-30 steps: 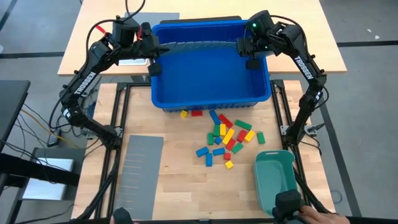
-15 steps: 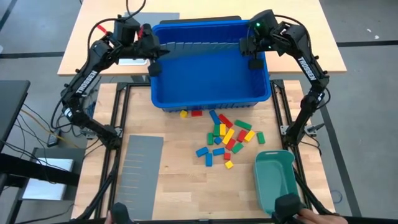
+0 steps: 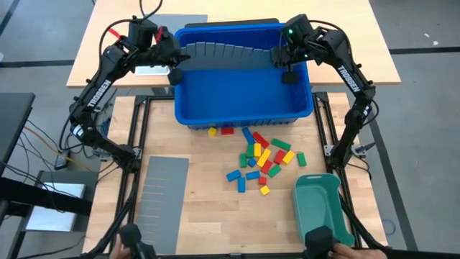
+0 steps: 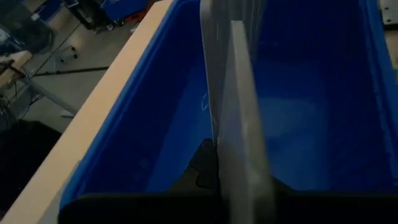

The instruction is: Sort Items/Unsort Items

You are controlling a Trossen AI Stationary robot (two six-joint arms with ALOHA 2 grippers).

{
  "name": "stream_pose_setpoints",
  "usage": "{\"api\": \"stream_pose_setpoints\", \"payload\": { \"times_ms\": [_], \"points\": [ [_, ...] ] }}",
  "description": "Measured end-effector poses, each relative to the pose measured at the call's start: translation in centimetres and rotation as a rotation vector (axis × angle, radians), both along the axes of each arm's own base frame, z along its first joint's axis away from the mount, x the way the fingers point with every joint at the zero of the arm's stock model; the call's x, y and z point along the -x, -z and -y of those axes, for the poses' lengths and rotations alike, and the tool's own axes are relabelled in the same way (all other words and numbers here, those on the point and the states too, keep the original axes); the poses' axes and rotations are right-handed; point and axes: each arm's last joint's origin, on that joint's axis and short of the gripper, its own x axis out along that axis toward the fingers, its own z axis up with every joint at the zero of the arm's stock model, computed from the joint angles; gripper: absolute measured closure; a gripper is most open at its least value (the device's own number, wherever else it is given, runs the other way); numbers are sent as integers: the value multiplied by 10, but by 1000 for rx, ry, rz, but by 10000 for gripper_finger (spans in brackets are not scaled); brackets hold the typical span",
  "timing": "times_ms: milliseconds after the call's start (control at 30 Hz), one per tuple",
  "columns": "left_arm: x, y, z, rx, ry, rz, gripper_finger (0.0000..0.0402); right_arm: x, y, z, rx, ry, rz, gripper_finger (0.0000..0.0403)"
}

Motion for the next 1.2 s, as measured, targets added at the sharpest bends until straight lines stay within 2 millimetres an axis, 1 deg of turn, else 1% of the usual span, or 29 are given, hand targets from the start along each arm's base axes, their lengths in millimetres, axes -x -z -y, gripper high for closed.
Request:
{"api": "stream_pose_setpoints", "payload": {
  "times_ms": [200, 433, 533, 700, 800, 1200],
  "points": [
    [4, 7, -4, 36, -25, -24, 400, -10, 9, 6, -31, -8, -13, 403],
    [-4, 30, -17, 38, -26, -11, 400, -6, 11, 9, -41, 22, -30, 403],
    [-6, 34, -21, 16, -33, -1, 400, -6, 10, 9, -36, 25, -29, 403],
    [-8, 35, -22, 9, -30, 6, 400, -5, 9, 9, -23, 35, -34, 403],
    [-4, 35, -24, 13, -35, 9, 400, -4, 9, 10, -25, 37, -28, 403],
    [-3, 36, -24, 23, -36, 3, 400, -7, 9, 6, -54, 55, -1, 403]
  ]
}}
